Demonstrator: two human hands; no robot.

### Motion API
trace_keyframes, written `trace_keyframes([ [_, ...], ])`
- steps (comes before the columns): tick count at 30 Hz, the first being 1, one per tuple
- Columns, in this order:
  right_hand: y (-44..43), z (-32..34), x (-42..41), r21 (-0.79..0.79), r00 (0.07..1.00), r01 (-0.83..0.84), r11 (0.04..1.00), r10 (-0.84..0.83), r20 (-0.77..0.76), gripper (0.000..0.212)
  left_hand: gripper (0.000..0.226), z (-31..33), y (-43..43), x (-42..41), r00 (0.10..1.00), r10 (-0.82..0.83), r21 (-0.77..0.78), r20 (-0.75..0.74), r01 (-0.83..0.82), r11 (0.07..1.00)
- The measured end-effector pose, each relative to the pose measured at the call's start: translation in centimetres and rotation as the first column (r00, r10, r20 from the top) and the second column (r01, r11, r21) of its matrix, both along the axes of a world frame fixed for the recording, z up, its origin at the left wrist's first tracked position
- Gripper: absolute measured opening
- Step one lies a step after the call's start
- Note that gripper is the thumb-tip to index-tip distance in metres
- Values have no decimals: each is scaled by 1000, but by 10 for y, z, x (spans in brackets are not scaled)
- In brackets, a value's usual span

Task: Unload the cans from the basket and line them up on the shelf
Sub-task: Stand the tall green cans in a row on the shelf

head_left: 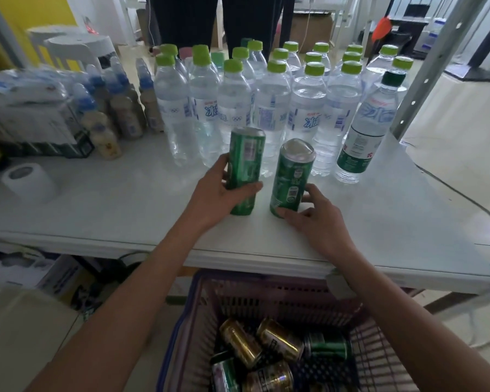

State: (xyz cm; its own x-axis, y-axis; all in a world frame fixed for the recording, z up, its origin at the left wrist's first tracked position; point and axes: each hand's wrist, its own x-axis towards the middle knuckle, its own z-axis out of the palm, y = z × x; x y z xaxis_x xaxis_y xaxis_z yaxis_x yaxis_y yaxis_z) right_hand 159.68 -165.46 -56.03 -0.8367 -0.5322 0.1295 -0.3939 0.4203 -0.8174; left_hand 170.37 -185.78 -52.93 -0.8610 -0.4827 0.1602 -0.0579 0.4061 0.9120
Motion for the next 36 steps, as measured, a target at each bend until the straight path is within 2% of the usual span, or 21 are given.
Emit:
trace_keyframes([
  [5,1,-4,1,-29,1000,11,1000,-11,1,56,93,29,-19,19,993,87,-236,86,-65,970],
  [9,1,-6,1,-46,1000,26,999,-26,1,54,82,43,-27,29,984,164,-323,69,-134,937],
  [14,-2,-7,1,-37,997,78,996,-79,-11,50,73,49,-29,30,967,214,-205,-137,-239,949],
  [17,-3,-9,3,-26,995,97,995,-98,-31,50,71,52,-27,22,949,203,-148,-242,-243,959],
  [22,-5,-7,4,-34,995,90,995,-91,-40,60,77,32,-12,8,949,157,-106,-272,-192,976],
  [24,-7,-4,4,-25,997,57,998,-59,-52,62,86,25,-12,2,948,161,-42,-275,-179,983],
  [27,-13,-2,8,-35,997,-12,999,9,-75,54,103,20,-9,-11,953,179,80,-246,-164,983],
  [29,-19,-3,12,-45,995,-29,999,25,-95,52,100,14,-2,-18,955,180,154,-236,-146,977],
  [32,-23,-6,13,-73,996,-16,997,10,-91,58,82,-3,7,-23,973,101,68,-208,-89,994],
  [34,-21,-8,10,-104,999,-11,995,6,-53,52,83,-12,6,-19,984,55,-20,-168,-60,998],
  [36,-20,-9,10,-106,998,-30,994,24,-56,44,89,-17,-1,-15,989,80,-68,-126,-89,994],
])
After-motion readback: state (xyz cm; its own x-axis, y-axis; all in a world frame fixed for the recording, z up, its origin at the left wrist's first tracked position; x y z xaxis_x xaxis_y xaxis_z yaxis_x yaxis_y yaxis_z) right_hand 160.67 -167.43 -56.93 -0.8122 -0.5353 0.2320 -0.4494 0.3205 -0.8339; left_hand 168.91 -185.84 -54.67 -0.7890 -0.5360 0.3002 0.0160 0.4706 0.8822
